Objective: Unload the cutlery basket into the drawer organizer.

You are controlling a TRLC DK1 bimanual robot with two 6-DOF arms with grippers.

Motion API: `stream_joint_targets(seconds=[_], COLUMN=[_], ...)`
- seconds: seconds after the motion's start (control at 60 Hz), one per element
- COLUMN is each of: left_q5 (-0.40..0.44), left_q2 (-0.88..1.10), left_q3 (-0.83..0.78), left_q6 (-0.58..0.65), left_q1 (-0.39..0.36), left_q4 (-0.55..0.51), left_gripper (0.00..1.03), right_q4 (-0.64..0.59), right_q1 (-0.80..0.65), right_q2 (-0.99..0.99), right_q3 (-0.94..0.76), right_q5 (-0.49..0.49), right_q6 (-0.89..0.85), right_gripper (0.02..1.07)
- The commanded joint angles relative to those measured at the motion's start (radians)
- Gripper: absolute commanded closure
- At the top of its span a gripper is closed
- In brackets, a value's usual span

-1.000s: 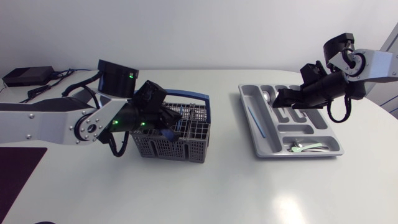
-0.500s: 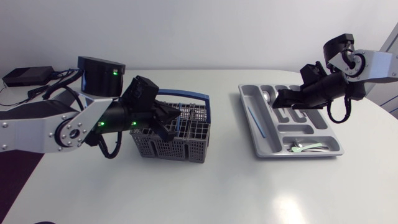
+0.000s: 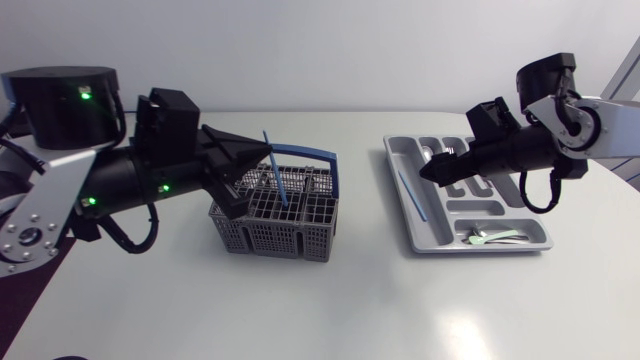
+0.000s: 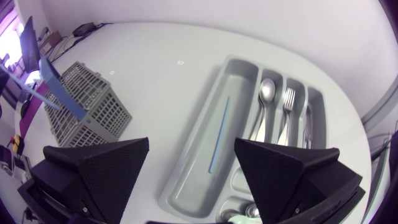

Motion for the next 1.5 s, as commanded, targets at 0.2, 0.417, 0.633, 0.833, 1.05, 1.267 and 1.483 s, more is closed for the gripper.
stream_joint_targets(seconds=[0.2, 0.417, 0.633, 0.833, 1.05, 1.267, 1.483], left_q5=[0.082, 0.191, 0.271, 0.383, 0.418, 0.432, 0.435], left_q2=[-0.053, 0.01, 0.144, 0.253, 0.314, 0.356, 0.359], left_q3=[0.02, 0.093, 0.196, 0.274, 0.302, 0.348, 0.373], left_q6=[-0.056, -0.16, -0.257, -0.363, -0.421, -0.463, -0.472], left_q1=[0.071, 0.097, 0.091, 0.099, 0.1, 0.089, 0.068], left_q4=[-0.002, -0.017, -0.031, -0.026, 0.01, 0.004, -0.01], left_gripper=[1.0, 1.0, 1.0, 1.0, 1.0, 1.0, 1.0], right_q4=[0.105, 0.145, 0.176, 0.232, 0.255, 0.266, 0.252], right_q1=[0.18, 0.316, 0.411, 0.448, 0.477, 0.473, 0.474], right_q2=[-0.274, -0.38, -0.381, -0.3, -0.211, -0.16, -0.13], right_q3=[-0.179, -0.24, -0.243, -0.209, -0.143, -0.077, -0.011], right_q5=[0.016, 0.039, 0.024, -0.004, -0.008, -0.036, -0.034], right_q6=[-0.111, -0.178, -0.187, -0.169, -0.108, -0.092, -0.068], right_gripper=[0.09, 0.07, 0.07, 0.14, 0.24, 0.4, 0.5])
